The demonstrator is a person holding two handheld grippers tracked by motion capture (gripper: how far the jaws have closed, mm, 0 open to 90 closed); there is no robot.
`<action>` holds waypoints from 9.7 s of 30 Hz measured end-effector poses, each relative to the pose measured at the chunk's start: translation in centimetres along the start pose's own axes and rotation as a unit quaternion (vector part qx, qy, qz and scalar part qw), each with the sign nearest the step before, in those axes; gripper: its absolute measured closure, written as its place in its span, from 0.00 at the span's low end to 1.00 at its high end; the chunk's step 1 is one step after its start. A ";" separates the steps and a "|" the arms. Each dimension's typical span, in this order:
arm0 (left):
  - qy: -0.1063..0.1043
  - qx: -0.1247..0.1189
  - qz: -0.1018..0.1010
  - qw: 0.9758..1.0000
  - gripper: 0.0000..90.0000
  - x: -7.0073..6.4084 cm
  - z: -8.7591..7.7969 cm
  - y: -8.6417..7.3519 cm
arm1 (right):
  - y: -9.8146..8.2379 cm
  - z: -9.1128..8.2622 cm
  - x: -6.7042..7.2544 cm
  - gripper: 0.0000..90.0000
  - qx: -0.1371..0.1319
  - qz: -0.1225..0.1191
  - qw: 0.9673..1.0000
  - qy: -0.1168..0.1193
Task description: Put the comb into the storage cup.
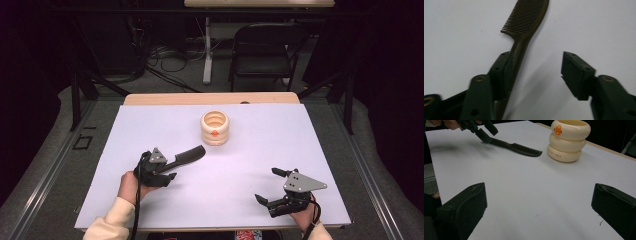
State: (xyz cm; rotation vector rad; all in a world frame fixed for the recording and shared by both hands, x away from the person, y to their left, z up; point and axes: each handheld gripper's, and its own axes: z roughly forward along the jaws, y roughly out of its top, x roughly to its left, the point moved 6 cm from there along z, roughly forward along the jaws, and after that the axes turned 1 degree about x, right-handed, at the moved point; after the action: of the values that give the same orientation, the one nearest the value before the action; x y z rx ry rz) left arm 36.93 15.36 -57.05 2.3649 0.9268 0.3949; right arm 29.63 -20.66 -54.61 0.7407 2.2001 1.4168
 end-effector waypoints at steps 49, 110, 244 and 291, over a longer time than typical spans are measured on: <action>0.007 0.154 0.128 0.980 0.57 1.9 3.4 2.7 | -0.1 0.4 0.0 0.00 0.004 0.007 1.000 0.004; -0.059 0.054 0.059 0.995 0.80 2.6 0.4 3.7 | -0.2 0.3 -0.3 0.00 0.008 0.014 1.000 -0.008; -0.039 -0.212 -0.051 0.975 0.80 2.5 -0.7 11.2 | -0.4 0.5 -0.1 0.00 0.021 0.015 1.000 -0.008; -0.031 -0.241 -0.056 0.969 0.80 2.2 0.4 14.6 | -0.4 0.6 -0.1 0.00 0.021 0.014 1.000 -0.008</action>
State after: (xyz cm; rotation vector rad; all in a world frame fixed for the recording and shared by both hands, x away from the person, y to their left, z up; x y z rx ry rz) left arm 46.40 8.00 -48.45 1.8646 0.8214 0.4409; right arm 29.97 -20.45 -55.21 0.7977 2.2230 1.3770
